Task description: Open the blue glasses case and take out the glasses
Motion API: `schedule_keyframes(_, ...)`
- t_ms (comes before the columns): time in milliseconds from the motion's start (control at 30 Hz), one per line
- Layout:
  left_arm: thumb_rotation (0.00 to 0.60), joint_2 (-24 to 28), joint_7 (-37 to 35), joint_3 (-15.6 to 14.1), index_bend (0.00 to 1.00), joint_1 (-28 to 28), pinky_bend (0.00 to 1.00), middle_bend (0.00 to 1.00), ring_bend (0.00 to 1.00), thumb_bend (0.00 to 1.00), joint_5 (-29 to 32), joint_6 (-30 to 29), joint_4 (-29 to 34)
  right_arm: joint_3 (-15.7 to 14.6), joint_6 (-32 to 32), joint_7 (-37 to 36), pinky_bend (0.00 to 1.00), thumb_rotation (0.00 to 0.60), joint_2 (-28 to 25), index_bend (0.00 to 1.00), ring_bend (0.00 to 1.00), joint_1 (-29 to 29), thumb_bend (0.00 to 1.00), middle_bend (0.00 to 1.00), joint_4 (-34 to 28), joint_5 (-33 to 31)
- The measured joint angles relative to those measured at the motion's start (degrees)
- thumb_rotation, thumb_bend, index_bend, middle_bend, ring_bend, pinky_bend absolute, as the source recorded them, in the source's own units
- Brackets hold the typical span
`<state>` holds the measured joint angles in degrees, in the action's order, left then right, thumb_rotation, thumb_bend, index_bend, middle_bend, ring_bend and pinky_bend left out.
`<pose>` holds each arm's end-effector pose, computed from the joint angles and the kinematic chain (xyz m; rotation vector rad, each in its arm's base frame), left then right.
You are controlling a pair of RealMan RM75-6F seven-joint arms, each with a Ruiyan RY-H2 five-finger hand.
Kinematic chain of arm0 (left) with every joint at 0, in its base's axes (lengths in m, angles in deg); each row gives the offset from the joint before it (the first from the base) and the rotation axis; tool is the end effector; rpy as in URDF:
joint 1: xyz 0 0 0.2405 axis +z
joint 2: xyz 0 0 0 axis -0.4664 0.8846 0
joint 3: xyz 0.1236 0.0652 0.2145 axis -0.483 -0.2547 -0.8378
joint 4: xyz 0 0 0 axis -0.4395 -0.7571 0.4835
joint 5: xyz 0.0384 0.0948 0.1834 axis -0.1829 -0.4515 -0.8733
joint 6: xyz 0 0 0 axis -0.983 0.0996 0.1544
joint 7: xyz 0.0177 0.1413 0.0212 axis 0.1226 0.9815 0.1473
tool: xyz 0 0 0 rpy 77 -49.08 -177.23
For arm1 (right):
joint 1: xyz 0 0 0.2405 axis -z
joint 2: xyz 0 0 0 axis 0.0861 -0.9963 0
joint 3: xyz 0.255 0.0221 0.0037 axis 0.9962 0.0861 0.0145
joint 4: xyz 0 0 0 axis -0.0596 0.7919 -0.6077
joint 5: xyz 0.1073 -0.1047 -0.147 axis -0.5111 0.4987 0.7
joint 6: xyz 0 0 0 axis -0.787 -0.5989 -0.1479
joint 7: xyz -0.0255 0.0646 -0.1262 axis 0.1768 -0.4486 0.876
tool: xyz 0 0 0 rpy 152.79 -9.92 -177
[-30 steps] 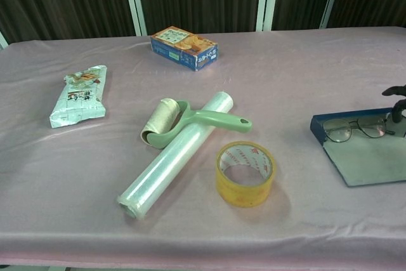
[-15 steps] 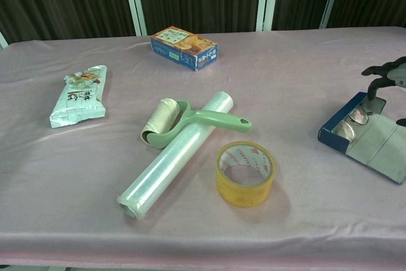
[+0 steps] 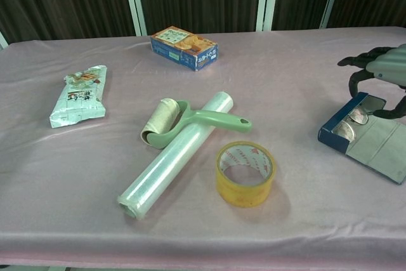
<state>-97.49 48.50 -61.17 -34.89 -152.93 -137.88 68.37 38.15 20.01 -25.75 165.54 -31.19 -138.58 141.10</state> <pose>-0.3121 0.1876 0.1546 -1.4759 -0.8607 -0.8996 -0.2742 -0.3382 0.0569 1.9263 -0.5866 0.4253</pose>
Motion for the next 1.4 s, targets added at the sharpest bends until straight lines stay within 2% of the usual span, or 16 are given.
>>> schedule_keyframes(133, 0.600, 0.0, 0.1, 0.0, 0.00, 0.1, 0.03, 0.00, 0.04, 0.43, -0.1, -0.2, 0.0, 0.1, 1.7, -1.3, 0.00, 0.600, 2.9, 0.51, 0.00, -1.0, 0.47, 0.00, 4.2, 1.4)
schedule_keyframes(300, 0.600, -0.1, 0.0, 0.1, 0.00, 0.1, 0.03, 0.00, 0.04, 0.42, 0.1, -0.1, -0.1, 0.4, 2.8, -3.0, 0.00, 0.600, 4.1, 0.52, 0.00, -1.8, 0.46, 0.00, 6.0, 2.8)
schedule_keyframes(633, 0.600, 0.0, -0.2, 0.2, 0.00, 0.1, 0.03, 0.00, 0.04, 0.43, 0.4, -0.1, -0.1, 1.2, 4.7, -3.5, 0.00, 0.600, 5.1, 0.53, 0.00, -2.6, 0.48, 0.01, 7.1, 2.4)
schedule_keyframes(933, 0.600, 0.1, -0.4, 0.2, 0.00, 0.0, 0.03, 0.00, 0.04, 0.42, 0.3, 0.1, -0.1, 1.6, 4.9, -3.7, 0.00, 0.600, 5.4, 0.57, 0.00, -2.7, 0.57, 0.01, 7.3, 2.4)
schedule_keyframes(1400, 0.600, 0.1, -0.8, 0.1, 0.00, 0.2, 0.03, 0.00, 0.04, 0.43, 0.2, -0.2, -0.3, 2.3, 3.1, -4.3, 0.00, 0.600, 5.5, 0.61, 0.00, -2.5, 0.58, 0.03, 6.7, 2.8)
